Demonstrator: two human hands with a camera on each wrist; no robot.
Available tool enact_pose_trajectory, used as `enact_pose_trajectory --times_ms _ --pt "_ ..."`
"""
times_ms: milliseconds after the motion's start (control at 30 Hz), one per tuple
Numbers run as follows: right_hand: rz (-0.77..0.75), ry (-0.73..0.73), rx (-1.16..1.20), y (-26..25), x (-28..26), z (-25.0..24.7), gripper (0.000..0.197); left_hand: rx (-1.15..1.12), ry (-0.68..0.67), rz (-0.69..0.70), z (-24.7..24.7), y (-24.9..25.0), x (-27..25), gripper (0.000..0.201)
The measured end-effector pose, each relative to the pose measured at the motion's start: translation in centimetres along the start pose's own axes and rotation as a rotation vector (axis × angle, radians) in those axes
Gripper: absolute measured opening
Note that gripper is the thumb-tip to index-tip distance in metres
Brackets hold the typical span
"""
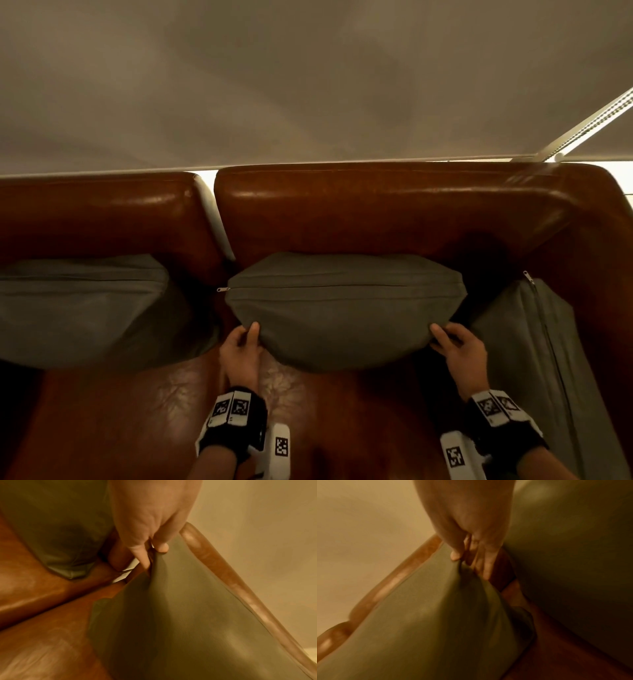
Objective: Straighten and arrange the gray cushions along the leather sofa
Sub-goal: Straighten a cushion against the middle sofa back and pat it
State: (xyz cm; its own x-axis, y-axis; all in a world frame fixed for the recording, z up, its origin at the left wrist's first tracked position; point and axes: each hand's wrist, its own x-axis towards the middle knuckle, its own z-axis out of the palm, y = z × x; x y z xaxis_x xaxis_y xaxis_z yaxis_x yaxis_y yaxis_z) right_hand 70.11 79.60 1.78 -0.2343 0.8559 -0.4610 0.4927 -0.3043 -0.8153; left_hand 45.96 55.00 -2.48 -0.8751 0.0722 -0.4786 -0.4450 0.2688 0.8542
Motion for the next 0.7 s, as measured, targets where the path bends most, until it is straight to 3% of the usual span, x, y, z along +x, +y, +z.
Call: enact_pose_trajectory --times_ms 67,133,200,233,300,367,433,533,700 --pt "-0.150 0.172 -0.164 -1.2 -1.0 0.4 0.056 0.087 0.048 0.102 0.7 1.0 -0.8 0.047" --pt "-0.456 0.265 -0.302 -2.9 -2.2 1.7 0.061 0.286 0.104 0.319 2.1 2.7 -2.4 0.062" --pt "-0.708 0.076 -0.564 -3.6 -2.5 4.4 0.058 0.519 0.028 0.549 3.6 3.7 -3.5 0.059" --pt "-0.763 -0.066 -0.699 -3.6 -2.4 5.9 0.057 0.626 -0.062 0.632 4.5 3.9 -3.9 0.056" --pt "-0.776 -0.260 -0.907 -2.8 -1.8 8.1 0.057 0.789 -0.297 0.740 6.0 4.3 -4.4 0.053" --pt "-0.746 -0.286 -1.048 -1.6 -1.1 9.1 0.058 0.988 -0.476 0.809 7.1 5.0 -4.5 0.053" --pt "-0.714 -0.278 -1.111 -0.8 -0.3 8.9 0.059 1.155 -0.577 0.830 7.1 5.0 -3.9 0.057" --pt "-0.695 -0.307 -1.155 -1.2 0.2 8.8 0.061 1.354 -0.575 0.847 4.8 4.6 -1.5 0.053" --pt "-0.689 -0.326 -1.147 -1.6 0.0 9.1 0.061 1.301 -0.364 0.501 -0.8 4.5 1.1 0.069"
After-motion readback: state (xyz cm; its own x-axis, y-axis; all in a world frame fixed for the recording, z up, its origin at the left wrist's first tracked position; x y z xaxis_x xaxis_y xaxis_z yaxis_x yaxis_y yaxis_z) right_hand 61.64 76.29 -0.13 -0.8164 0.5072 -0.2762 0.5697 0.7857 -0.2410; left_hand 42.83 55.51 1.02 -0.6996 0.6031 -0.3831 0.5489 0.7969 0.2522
